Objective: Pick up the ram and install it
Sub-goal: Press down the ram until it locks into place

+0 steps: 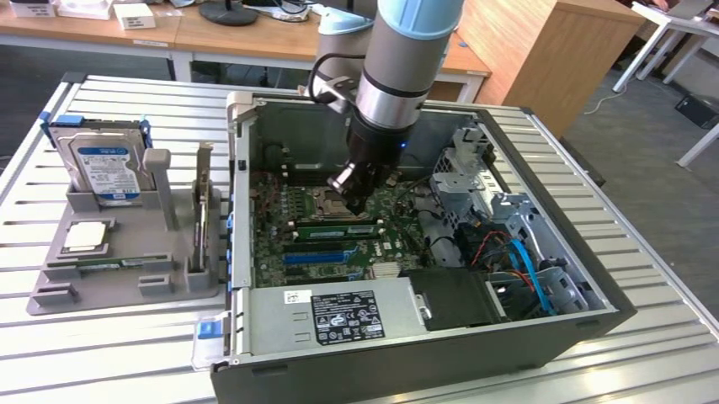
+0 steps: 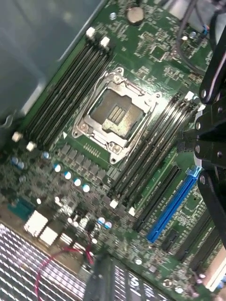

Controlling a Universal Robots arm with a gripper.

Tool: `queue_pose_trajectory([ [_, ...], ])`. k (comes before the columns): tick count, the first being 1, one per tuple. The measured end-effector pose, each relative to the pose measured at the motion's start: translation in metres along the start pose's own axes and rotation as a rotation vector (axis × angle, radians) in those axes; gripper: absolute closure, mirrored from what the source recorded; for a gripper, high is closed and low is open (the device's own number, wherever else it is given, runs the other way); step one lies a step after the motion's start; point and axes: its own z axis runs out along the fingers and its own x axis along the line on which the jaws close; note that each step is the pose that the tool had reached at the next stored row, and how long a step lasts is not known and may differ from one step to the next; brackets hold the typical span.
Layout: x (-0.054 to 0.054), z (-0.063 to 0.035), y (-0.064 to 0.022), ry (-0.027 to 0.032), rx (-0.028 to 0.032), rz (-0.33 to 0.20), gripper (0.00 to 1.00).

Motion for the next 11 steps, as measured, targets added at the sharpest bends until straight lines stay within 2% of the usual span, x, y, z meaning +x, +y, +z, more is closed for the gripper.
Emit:
queue_pose_trajectory([
  [11, 0.0000, 0.0011, 0.0000, -0.0069, 0.0040, 0.184, 0.89],
])
